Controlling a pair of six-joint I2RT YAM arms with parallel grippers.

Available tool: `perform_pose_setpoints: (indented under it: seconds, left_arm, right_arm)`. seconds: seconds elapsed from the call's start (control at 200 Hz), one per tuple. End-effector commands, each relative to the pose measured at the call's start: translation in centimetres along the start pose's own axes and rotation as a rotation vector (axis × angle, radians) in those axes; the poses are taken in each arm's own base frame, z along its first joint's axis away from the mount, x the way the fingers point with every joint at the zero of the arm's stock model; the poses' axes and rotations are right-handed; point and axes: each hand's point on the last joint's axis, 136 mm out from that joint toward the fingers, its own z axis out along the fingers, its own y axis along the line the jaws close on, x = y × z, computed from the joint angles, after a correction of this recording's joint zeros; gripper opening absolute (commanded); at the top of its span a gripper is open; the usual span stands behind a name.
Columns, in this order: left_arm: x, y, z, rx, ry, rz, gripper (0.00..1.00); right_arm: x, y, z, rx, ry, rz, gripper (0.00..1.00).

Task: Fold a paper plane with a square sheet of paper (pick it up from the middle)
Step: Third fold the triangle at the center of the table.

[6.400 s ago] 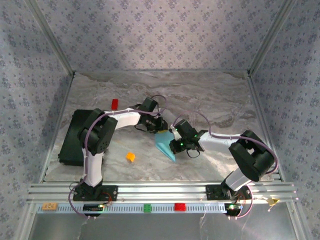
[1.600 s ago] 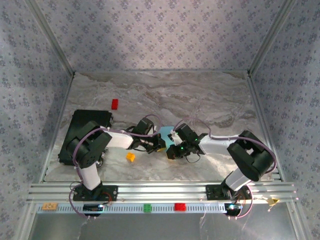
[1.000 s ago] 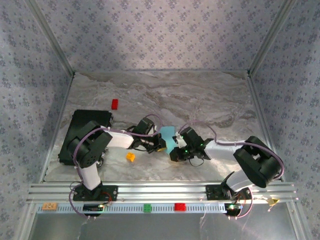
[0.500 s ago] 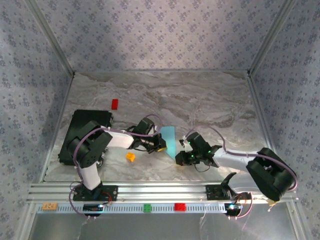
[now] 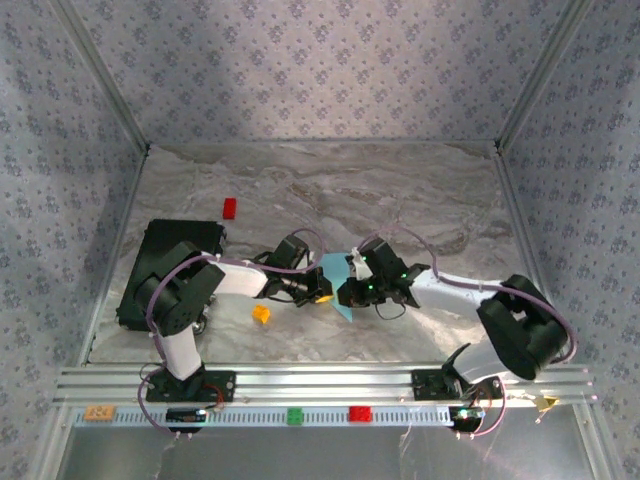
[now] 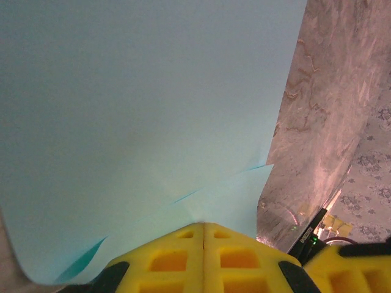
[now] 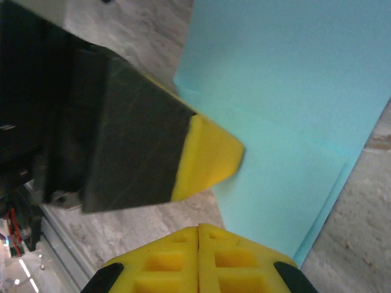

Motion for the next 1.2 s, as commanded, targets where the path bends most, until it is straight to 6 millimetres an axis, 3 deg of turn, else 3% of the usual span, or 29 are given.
perform_pose_setpoints:
  seconds: [0.0,0.185,0.365,0.585,0.919,1.059,1.194]
  left_arm:
    - [0.4,2.8,0.4,-0.096,0.01,-0.033,0.0]
    - [0.2,2.3,0.3,-0.086,0.006,-0.021,0.0]
    - [-0.7,-0.4,-0.6,-0.034,-0.031,0.048,0.02]
    - [-0.5,-2.7,-1.7,-0.012,-0.049,0.115,0.06]
    - [1.6,-1.1,0.3,-0.072,0.048,0.083,0.0]
    - [0.9,1.5,0.6,-0.136,0.035,0.032,0.0]
    - [-0.6,2.4,-0.1,-0.14,-0.008,0.017,0.0]
  right_arm:
    - [0.2,-0.1,0.8,-0.005,0.027,0.007,0.07]
    - [1.9,-2.5,1.4,0.068,0.073,0.061,0.06]
    - [4.2,-5.8,1.3,0.162,0.103,0.137,0.02]
    - [4.0,-6.0,1.3,0.173,0.083,0.175,0.01]
    - [4.4,-6.8,1.2,0.193,0.094,0.197,0.01]
    - [4.7,-7.5,1.0,0.214,0.097,0.207,0.0]
    - [5.1,-8.1,0.9,0.243,0.112,0.201,0.0]
